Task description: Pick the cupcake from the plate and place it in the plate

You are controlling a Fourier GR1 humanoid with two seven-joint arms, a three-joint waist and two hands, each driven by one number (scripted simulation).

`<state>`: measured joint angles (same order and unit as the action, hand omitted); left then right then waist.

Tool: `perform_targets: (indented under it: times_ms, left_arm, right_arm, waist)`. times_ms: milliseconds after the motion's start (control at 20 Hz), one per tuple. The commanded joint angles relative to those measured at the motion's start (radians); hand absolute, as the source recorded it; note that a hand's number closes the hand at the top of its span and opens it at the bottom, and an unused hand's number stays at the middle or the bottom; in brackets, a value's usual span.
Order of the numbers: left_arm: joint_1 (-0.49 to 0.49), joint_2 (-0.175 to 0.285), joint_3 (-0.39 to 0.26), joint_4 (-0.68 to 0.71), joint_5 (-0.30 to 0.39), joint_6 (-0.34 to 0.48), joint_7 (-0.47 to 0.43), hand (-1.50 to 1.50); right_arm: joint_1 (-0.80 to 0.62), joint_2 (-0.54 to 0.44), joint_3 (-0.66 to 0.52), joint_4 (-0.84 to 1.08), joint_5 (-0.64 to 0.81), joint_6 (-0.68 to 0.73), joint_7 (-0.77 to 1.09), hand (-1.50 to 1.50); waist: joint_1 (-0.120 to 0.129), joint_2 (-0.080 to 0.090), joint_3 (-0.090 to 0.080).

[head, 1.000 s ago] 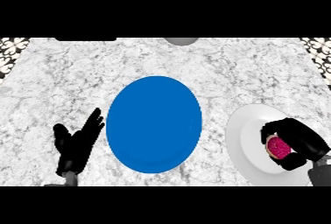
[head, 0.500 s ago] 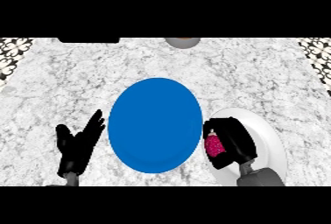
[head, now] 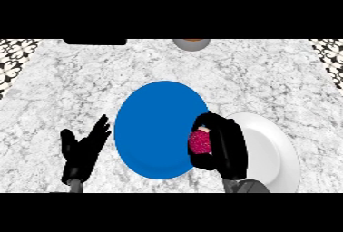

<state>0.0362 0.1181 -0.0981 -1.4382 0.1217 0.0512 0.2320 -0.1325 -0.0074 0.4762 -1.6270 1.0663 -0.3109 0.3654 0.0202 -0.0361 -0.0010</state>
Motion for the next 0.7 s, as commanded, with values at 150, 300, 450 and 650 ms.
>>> perform_targets:
  times_ms: [150,300,450,650]
  left_arm:
    - [-0.008,0.002,0.004,0.005,-0.003,0.002,-0.001,0.00]
    - [-0.001,-0.007,-0.012,-0.005,-0.007,0.001,0.003,0.00]
    - [-0.009,-0.006,-0.003,0.007,-0.008,0.004,-0.007,0.00]
    - [-0.003,-0.006,0.004,0.005,-0.012,0.012,-0.021,0.00]
  right_arm:
    - [-0.007,0.007,0.153,-0.072,0.063,-0.296,0.343,1.50]
    - [-0.017,0.007,0.227,-0.072,0.109,-0.430,0.469,1.50]
    - [-0.034,0.007,0.264,-0.026,0.245,-0.513,0.586,1.50]
    - [-0.059,0.007,0.271,0.032,0.417,-0.567,0.737,1.50]
  waist:
    - [0.001,0.014,-0.001]
    - [0.011,0.018,0.000]
    - [-0.006,0.024,-0.003]
    - [-0.014,0.027,-0.002]
